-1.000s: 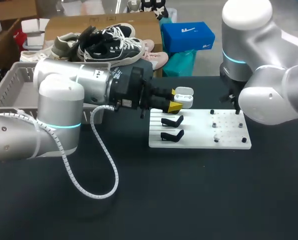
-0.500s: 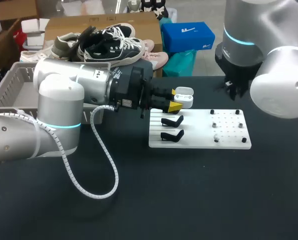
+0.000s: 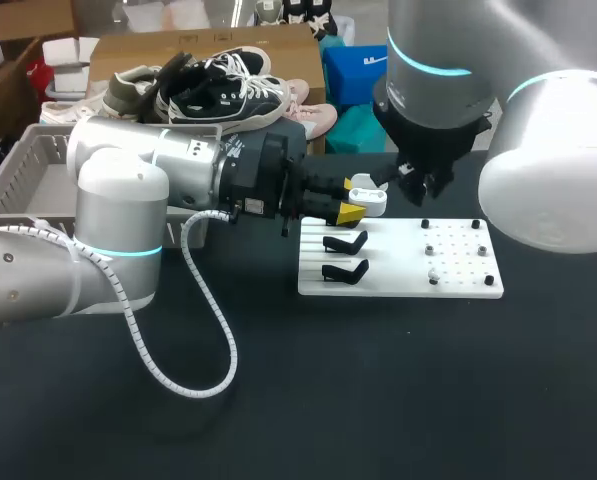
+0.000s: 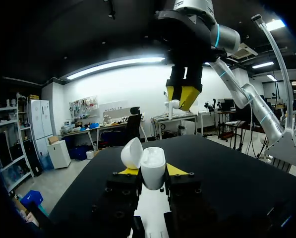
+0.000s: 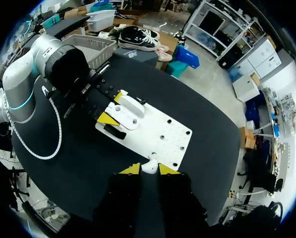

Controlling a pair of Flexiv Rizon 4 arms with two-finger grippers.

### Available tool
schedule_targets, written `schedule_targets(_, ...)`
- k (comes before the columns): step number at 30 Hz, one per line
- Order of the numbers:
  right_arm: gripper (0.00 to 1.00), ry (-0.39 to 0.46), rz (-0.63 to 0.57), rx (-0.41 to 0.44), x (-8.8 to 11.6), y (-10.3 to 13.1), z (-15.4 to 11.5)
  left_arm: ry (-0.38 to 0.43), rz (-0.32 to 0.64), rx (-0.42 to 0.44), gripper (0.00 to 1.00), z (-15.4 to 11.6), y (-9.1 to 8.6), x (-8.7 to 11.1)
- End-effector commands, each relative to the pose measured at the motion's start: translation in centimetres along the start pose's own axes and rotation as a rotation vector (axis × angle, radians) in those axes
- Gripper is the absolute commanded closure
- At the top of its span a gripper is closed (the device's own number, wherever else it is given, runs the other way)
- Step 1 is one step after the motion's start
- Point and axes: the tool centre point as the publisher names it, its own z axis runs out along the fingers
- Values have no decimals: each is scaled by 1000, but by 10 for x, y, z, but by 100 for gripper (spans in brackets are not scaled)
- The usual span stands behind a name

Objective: Pick up each earbud case from the left stands, insert the matching earbuds, close the lid, and place the case in the box.

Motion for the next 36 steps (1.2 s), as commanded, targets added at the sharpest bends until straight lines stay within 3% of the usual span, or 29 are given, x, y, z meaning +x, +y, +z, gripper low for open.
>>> schedule_targets(1, 100, 4, -12, -31, -7, 20, -6, -1, 1, -2, 100, 0, 0, 0)
schedule_targets(4, 100, -7, -11, -36, -8, 31, -5, -1, 1, -2, 100, 0, 0, 0)
schedule_targets(23, 100, -7, -11, -36, -8, 31, -5, -1, 1, -2, 100, 0, 0, 0)
schedule_targets(24, 100, -14, 20, -2, -14, 30, -3, -1, 1, -2, 100, 0, 0, 0)
schedule_targets(28, 100, 40, 175, -27, -30, 34, 6, -1, 1, -2, 100, 0, 0, 0)
schedule_targets(36, 100, 189, 435, -37, -38, 30, 13, -1, 1, -2, 100, 0, 0, 0)
